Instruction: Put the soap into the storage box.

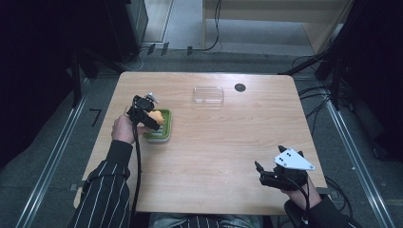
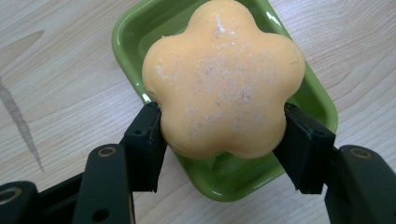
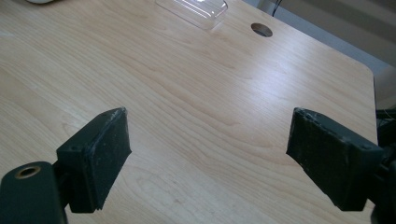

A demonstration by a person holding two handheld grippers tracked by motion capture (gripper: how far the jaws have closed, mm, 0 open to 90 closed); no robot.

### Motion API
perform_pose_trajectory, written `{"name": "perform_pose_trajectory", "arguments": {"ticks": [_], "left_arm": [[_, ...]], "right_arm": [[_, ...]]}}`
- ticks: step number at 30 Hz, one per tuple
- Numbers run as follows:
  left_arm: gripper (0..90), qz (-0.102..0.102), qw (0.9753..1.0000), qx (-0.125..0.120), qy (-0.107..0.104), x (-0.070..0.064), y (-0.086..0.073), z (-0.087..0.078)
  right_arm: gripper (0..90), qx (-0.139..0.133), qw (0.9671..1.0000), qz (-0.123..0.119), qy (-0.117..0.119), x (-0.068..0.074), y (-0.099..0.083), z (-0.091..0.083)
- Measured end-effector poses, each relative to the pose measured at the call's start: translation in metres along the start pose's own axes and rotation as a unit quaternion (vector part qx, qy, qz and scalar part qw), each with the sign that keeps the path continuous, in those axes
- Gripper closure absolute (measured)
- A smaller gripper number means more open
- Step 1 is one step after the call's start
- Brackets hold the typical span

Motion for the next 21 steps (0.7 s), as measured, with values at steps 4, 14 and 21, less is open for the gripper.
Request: {"name": "perform_pose_trajectory", "arguments": {"ticks": [4,14,21], "left_arm": [[39.4,0.0,1.0,-0.001,0.003,0.0002,0.0002,0.0008],[39.4,-0.005,1.0,-0.002,-0.002,0.0028,0.0018,0.0092],[39.4,0.006,1.0,-0.002,-0.002,-0.0021,0.0049,0.0102]], "right_arm": [[13.7,-0.001,1.0,0.0,0.0,0.0,-0.0001,-0.0001],[13.7,0.0,1.0,0.0,0.0,-0.0002,0.0,0.0001],[13.7,0.0,1.0,0.0,0.001,-0.0003,0.0,0.0]]}}
Point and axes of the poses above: each handheld gripper's, and its own axes: z roughly forward along the jaws, y roughly out of its top, x roughly to its left, the point moved 1 cm from there along z, roughly forward along the jaws, and after that the axes turned 13 degrees about z, right-handed, at the moved point
